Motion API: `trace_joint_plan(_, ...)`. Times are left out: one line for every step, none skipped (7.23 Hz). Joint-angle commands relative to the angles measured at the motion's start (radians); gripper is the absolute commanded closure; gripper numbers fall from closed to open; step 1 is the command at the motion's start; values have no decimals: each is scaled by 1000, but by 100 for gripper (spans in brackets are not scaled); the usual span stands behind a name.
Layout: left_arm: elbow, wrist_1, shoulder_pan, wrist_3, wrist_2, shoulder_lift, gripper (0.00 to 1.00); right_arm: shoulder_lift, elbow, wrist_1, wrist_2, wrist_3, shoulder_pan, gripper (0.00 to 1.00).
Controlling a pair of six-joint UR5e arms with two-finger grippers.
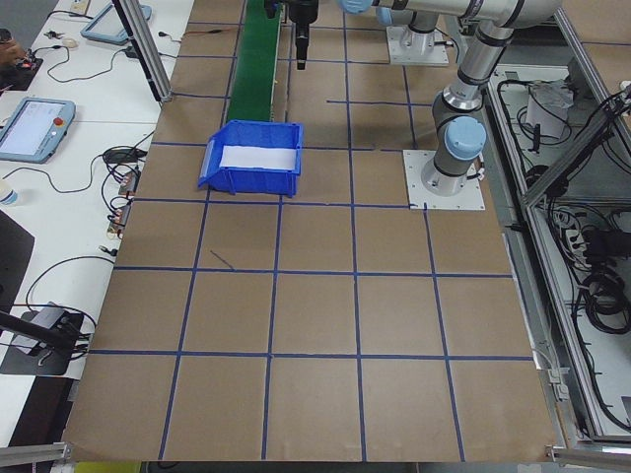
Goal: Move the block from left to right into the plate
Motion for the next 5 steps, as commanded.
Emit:
trace_joint_plan(0,0,0,0,0,1,0,-7,-83,-148,-1,9,67,0)
trace_joint_plan(0,0,0,0,0,1,0,-19,-91,-248,-1,-3,117,0)
trace_joint_plan(0,0,0,0,0,1,0,-68,-102,-250,-6,-6,200,0)
trace_joint_plan(0,0,1,0,0,1,0,-120,-103,-250,-5,-6,296,0)
trace_joint_plan(2,0,1,2,2,1,0,-177,-90,-214,3,5,382,0)
